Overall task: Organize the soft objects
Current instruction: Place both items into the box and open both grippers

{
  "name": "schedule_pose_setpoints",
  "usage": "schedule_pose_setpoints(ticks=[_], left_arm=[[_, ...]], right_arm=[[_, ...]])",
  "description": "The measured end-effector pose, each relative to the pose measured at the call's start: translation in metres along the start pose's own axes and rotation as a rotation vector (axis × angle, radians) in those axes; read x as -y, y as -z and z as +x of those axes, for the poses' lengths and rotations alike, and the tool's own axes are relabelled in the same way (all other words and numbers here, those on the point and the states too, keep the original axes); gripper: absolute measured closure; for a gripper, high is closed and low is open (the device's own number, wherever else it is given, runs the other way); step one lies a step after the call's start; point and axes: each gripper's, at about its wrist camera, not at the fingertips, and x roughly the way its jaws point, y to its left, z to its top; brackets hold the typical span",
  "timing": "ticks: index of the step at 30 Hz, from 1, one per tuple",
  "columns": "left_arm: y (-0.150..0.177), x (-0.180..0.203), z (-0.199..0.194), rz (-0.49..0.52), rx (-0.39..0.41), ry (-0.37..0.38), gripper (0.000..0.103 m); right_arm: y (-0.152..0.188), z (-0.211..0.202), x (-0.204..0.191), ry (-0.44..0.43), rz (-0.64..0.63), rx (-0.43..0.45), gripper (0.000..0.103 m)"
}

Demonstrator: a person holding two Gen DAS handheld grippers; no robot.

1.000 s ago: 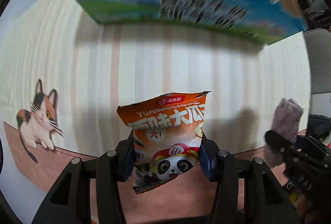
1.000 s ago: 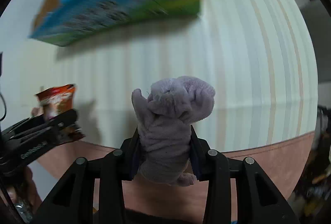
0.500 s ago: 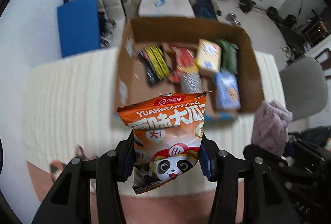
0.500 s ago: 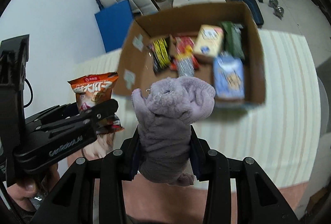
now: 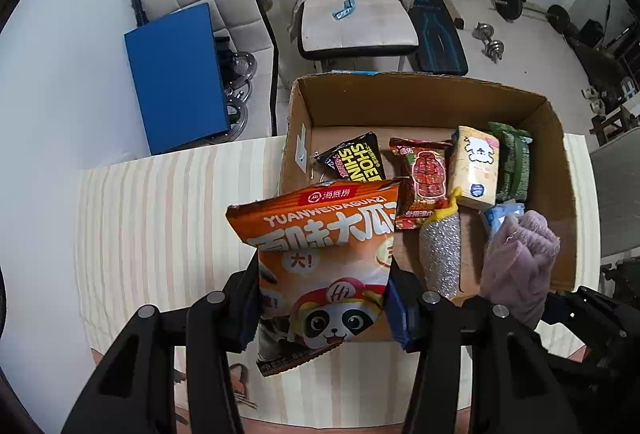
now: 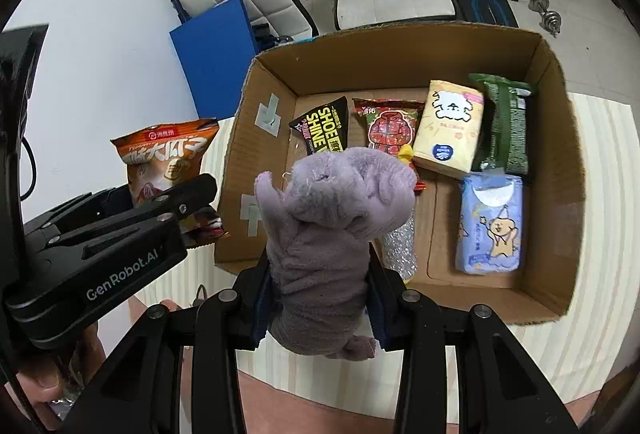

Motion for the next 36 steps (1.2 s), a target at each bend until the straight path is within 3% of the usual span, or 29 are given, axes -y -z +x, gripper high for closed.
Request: schedule_pose_setpoints(ticks=[3,11,18,20,21,23,26,28,31,34,36], left_arm=[[-0.007,-0.001,0.019,-0.004,-0.058,0.032,0.055],[-0.020,-0.006,0.093,-0.055,-0.309,0.142,0.055],[-0.020,-0.004,0.118,-0.049,-0.395,0.164,0.053],[-0.019,-0.004,0.124,-0.071,-0.435,0.181,0.053],[-0.018,-0.005,0.127,-0.089,-0.449,0.194,0.053],[-0.016,-0.007,0.131,-0.107,-0.463,0.222,0.052],[-0.017,-0.007,0.130,-0.108,-0.450,0.223,0.049],[-0.018,-0.007,0.128,-0.103,-0.434,0.217,0.039],[-0.020,-0.008,0.120,-0.089,-0.407,0.201,0.039],[-0.021,-0.006,0.110,-0.085,-0.377,0.197,0.037],[-0.019,-0.009,0.100,-0.079,-0.348,0.192,0.024]], right_arm=[[-0.005,0.015,0.002,-0.008,0.018,-0.015,0.061],[-0.016,0.061,0.010,-0.025,0.071,-0.076,0.061],[-0.018,0.089,0.013,-0.019,0.082,-0.121,0.060],[-0.019,0.096,0.013,-0.018,0.087,-0.134,0.058],[-0.020,0.098,0.014,-0.017,0.092,-0.136,0.052],[-0.020,0.101,0.015,-0.012,0.102,-0.138,0.039],[-0.022,0.102,0.014,0.004,0.097,-0.136,0.037],[-0.022,0.101,0.013,0.024,0.091,-0.136,0.034],[-0.022,0.095,0.014,0.038,0.081,-0.130,0.023],[-0.024,0.084,0.015,0.061,0.077,-0.117,0.022],[-0.018,0.076,0.020,0.092,0.065,-0.108,0.013]])
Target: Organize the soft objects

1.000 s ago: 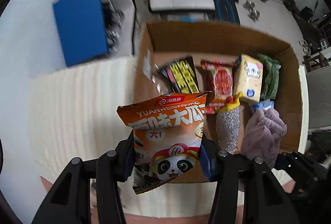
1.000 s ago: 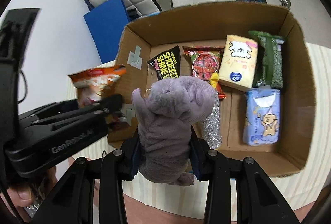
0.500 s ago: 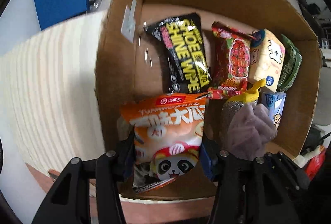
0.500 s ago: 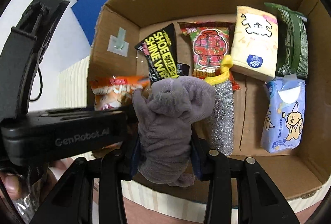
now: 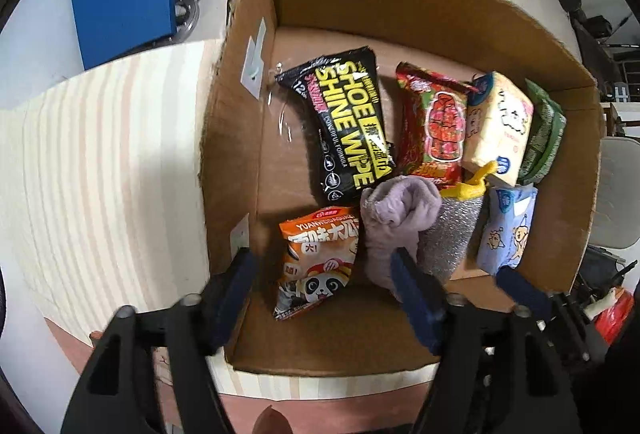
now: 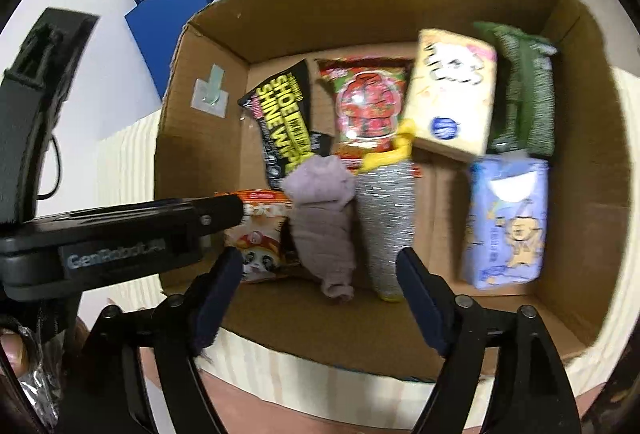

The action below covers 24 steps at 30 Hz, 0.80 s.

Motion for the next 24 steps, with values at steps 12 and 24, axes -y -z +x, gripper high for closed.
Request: schedule_pose_setpoints(ticks=[12,24], left_arm=[[0.047,0.022,-0.032,0.019,0.169,-0.046,0.001],[0.071,0.040,-0.058,0.035,0.263,-0.081,0.001]], right_arm=[[0.027,-0.053,0.046,0.241,-0.019,0.128,0.000],[0.047,-0.086,0.068,0.258,0.019,0.177,0.000]])
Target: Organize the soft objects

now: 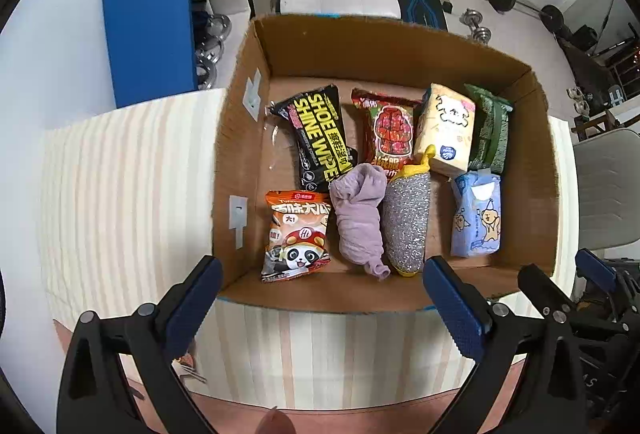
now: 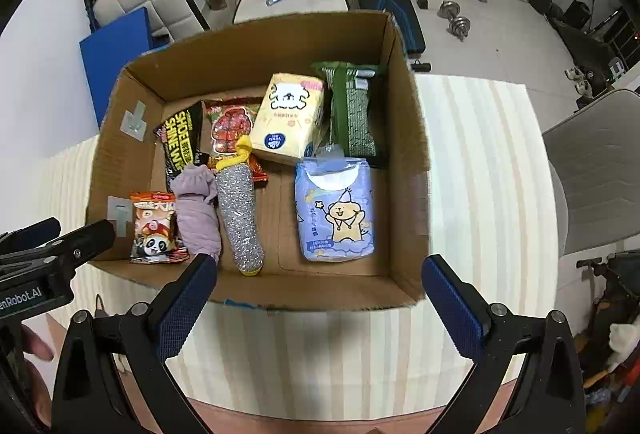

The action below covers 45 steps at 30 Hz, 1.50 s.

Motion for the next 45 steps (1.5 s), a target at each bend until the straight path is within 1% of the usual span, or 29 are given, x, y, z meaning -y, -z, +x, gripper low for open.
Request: schedule_pose_setpoints(ticks=[3,8,14,19,28,34,38,40,45], left_arm=[[0.010,0.003,-0.021,-0.010,0.046,-0.017,0.001],[0.042,0.014,-0.072,-0.013,0.151,-0.043,0.001],[0.089,0.024,-0.128,-0.017,0.246,-0.034,0.001],[0.127,0.032,-0.168,-0.011,0.307,-0.029,0.001],[0.184,0.038,-0.223,-0.010,0.381,-0.011,0.001],[0.217,0.046,-0.251,0.008,0.399,0.009,0.001],[0.228,0.050,-0.262,0.032,0.409,0.009,0.001],[0.233,0.050,-0.269,0.029,0.426,0.015,0.001],[0.237,0.049,-0.277,0.022,0.450,0.018,0.000]], right_arm=[[0.007,-0.022,0.004,-0.013,-0.009,0.031,0.000],[0.030,-0.073,0.008,-0.009,-0.034,0.109,0.000],[0.069,-0.137,0.014,-0.008,-0.071,0.181,0.000],[0.106,-0.185,0.020,-0.030,-0.077,0.234,0.000],[0.168,-0.257,0.027,-0.063,-0.078,0.313,0.000],[0.203,-0.293,0.029,-0.063,-0.103,0.339,0.000],[0.218,-0.308,0.030,-0.069,-0.111,0.341,0.000],[0.223,-0.315,0.031,-0.062,-0.113,0.351,0.000],[0.227,-0.329,0.031,-0.048,-0.117,0.388,0.000]])
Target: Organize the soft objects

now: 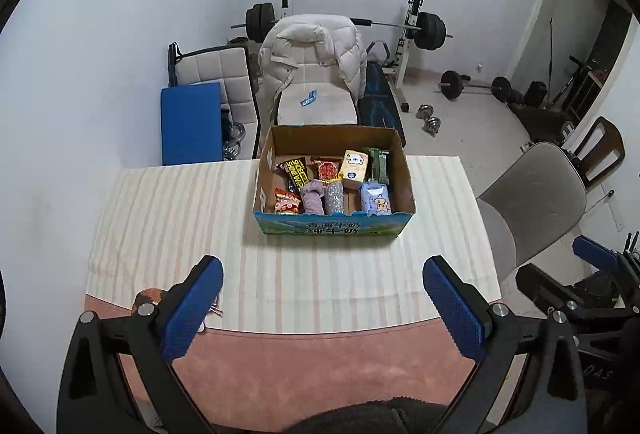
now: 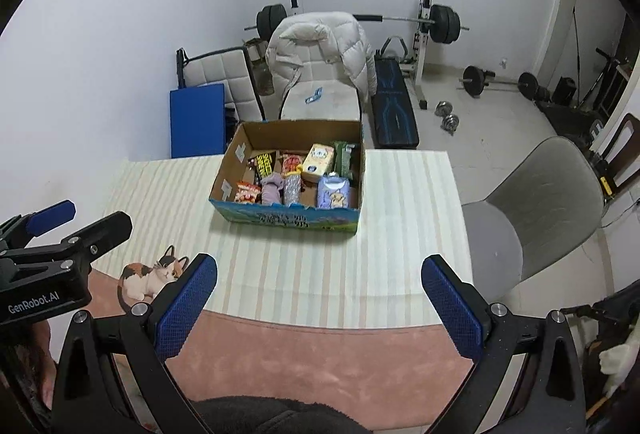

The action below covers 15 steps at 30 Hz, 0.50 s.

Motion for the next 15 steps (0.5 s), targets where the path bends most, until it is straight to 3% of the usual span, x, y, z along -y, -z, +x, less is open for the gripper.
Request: schedule_pose_setpoints(ticks=[15], left_arm=[[-0.007,-0.004,0.003,-0.018,0.041,-0.046,0.000]], right_arm=[[-0.023,-0.001,0.000,0.054,0.001,0.069,0.000]])
